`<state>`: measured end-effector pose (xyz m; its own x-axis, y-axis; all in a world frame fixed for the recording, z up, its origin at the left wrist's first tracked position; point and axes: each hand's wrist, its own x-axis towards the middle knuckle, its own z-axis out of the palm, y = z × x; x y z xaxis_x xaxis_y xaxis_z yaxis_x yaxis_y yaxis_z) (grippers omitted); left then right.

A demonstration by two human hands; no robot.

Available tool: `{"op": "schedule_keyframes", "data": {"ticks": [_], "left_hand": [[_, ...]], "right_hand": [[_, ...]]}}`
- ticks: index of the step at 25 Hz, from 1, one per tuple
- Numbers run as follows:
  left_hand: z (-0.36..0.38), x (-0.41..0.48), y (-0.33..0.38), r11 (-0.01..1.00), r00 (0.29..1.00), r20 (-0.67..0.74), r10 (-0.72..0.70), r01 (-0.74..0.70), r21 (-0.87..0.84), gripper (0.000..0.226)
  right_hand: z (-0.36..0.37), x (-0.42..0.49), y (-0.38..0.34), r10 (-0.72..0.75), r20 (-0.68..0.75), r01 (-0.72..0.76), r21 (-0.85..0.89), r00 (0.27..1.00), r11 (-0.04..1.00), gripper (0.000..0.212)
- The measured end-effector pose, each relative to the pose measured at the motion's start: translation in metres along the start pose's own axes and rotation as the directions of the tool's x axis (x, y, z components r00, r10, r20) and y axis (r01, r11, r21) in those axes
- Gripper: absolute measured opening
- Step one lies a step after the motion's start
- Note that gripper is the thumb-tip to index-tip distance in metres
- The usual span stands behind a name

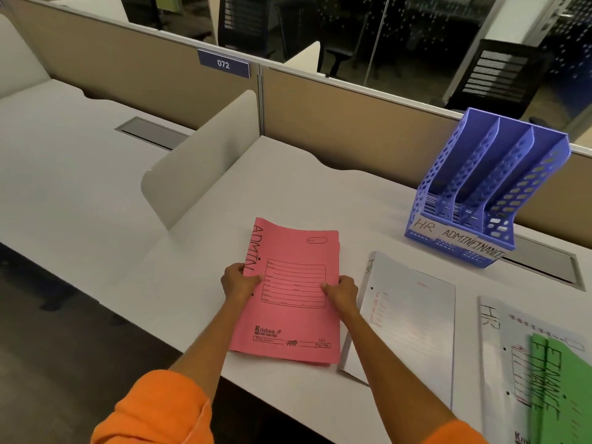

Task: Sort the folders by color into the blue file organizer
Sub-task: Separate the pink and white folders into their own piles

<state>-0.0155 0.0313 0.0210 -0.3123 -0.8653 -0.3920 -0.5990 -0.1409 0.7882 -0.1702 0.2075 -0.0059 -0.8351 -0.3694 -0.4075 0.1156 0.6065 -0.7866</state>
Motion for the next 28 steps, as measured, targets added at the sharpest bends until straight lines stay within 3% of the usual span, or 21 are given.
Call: {"op": "schedule_keyframes", "data": {"ticks": [9, 12, 15, 17, 20, 28], "left_hand": [[0.015, 0.012, -0.018, 0.989, 0.997, 0.005, 0.077, -0.077, 0.129, 0.05], [0.017, 0.014, -0.018, 0.945, 0.995, -0.042, 0.09, -0.072, 0.321, 0.065], [0.022, 0.005, -0.011, 0.849, 0.955, -0.05, 0.291, -0.234, 0.474, 0.071], [0.032, -0.001, -0.007, 0.758, 0.905, 0.02, 0.425, -0.368, 0.538, 0.073], [0.059, -0.017, 0.002, 0.671, 0.842, 0.168, 0.513, -0.515, 0.533, 0.071], [0.141, -0.071, 0.022, 0.589, 0.723, 0.392, 0.569, -0.691, 0.42, 0.07]], "right_hand": [[0.002, -0.002, 0.0, 0.025, 0.06, -0.011, -0.216, 0.998, 0.976, 0.057], [0.002, -0.002, -0.001, -0.006, 0.042, 0.019, -0.306, 0.999, 0.952, 0.064], [-0.001, -0.003, -0.002, -0.121, 0.003, 0.112, -0.416, 0.993, 0.902, 0.061], [-0.006, -0.005, -0.003, -0.225, -0.031, 0.185, -0.467, 0.974, 0.865, 0.06], [-0.022, -0.006, 0.0, -0.319, -0.064, 0.243, -0.513, 0.946, 0.823, 0.065], [-0.109, -0.008, 0.052, -0.216, -0.239, 0.082, -0.47, 0.947, 0.879, 0.072]]}}
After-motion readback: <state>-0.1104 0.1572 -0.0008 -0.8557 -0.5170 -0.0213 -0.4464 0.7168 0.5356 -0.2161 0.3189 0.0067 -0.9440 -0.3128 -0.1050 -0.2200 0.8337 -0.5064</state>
